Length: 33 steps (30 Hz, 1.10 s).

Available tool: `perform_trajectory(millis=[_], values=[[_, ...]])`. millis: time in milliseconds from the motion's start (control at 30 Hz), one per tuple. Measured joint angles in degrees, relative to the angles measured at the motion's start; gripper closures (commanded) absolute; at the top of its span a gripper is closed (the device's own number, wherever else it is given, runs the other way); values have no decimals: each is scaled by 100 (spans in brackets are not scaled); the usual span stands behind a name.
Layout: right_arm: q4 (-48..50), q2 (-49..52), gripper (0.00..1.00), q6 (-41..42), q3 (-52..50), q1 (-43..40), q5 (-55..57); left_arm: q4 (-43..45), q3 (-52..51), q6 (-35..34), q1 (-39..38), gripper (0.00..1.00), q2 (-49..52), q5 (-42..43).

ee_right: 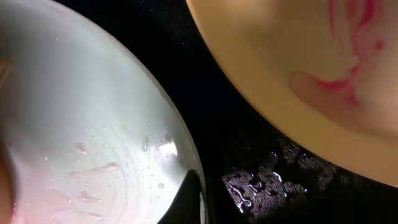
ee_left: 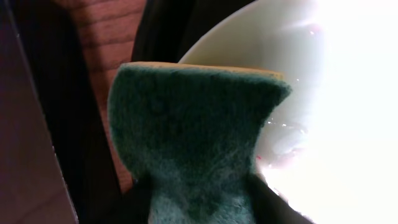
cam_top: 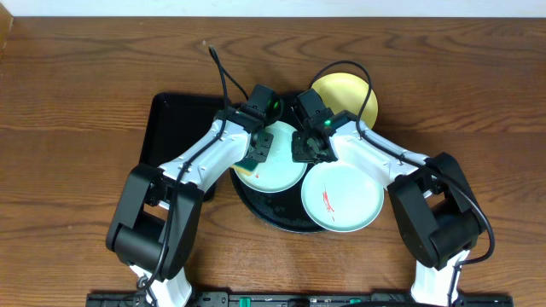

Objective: Clean dirty plates on tray and stack at the side
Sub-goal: 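Scrub the left plate with the sponge while right gripper holds rim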

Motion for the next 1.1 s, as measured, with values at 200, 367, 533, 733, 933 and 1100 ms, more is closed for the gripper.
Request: perform_trajectory(millis=[200, 367, 533, 733, 933, 1100], values=[[0, 0, 99, 0, 0, 0, 0, -2, 0, -24, 2, 41, 0, -2], [0, 0, 99, 0, 0, 0, 0, 4, -26, -26, 2, 41, 7, -2], [0, 0, 99, 0, 0, 0, 0, 15, -26, -26, 2, 41, 59, -4], [0, 0, 99, 0, 0, 0, 0, 35, -26, -72, 2, 81, 168, -24], [0, 0, 99, 0, 0, 0, 0, 35, -26, -81, 7, 92, 177, -26], [0, 0, 99, -2, 0, 0, 0, -13, -24, -116, 7, 92, 166, -26]])
